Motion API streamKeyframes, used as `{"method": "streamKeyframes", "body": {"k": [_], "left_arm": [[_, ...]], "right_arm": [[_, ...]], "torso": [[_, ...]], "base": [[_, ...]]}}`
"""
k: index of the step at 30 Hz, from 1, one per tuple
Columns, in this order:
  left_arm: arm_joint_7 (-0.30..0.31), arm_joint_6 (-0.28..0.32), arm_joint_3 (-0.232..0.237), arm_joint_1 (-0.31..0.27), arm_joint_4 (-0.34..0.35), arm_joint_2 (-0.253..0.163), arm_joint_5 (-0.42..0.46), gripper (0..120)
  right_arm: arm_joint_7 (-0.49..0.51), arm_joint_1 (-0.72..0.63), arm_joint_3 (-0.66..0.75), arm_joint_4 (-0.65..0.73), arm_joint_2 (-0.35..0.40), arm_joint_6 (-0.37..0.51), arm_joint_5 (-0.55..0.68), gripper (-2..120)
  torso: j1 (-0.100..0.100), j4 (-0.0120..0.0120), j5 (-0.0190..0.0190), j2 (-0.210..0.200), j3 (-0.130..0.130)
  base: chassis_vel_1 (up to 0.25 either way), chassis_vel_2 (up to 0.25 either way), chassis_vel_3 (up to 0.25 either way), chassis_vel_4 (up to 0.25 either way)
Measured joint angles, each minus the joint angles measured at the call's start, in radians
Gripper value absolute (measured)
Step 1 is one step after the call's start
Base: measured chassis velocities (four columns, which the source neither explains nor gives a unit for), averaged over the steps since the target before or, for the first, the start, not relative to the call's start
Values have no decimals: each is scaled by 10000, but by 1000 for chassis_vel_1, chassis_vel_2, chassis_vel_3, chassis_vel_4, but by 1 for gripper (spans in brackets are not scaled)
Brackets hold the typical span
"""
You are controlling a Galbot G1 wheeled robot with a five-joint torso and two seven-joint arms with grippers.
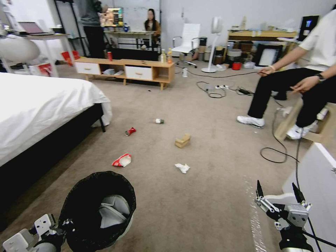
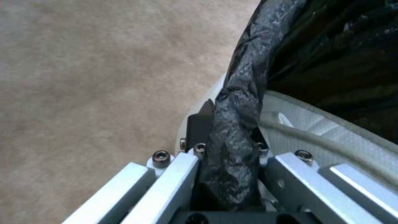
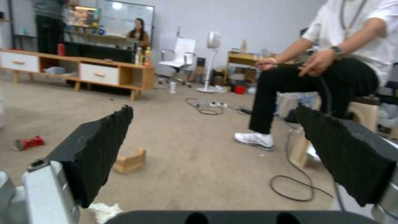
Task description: Pick up the trash bin and place the garbage on the floor into it.
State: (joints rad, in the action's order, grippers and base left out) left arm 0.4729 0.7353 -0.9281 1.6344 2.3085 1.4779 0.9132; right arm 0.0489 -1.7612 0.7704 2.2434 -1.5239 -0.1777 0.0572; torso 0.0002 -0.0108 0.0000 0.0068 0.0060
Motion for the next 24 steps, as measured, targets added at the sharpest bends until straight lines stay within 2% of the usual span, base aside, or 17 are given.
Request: {"method": "streamKeyframes", "body": {"k": [11,24], "left_arm": [[-17,0,20,-19,-44,14,-35,2],[-122,0,-2,-22,-124,15,-203,2]], "right_arm": [[6,35,29,-33,9,-28,-8,100],[-18,76,52,-110,-3,-191,-20,100]], "torso": [[0,2,0,0,0],[0,-1,0,0,0]], "base": [[70,68,68,66],[0,0,0,0]]}}
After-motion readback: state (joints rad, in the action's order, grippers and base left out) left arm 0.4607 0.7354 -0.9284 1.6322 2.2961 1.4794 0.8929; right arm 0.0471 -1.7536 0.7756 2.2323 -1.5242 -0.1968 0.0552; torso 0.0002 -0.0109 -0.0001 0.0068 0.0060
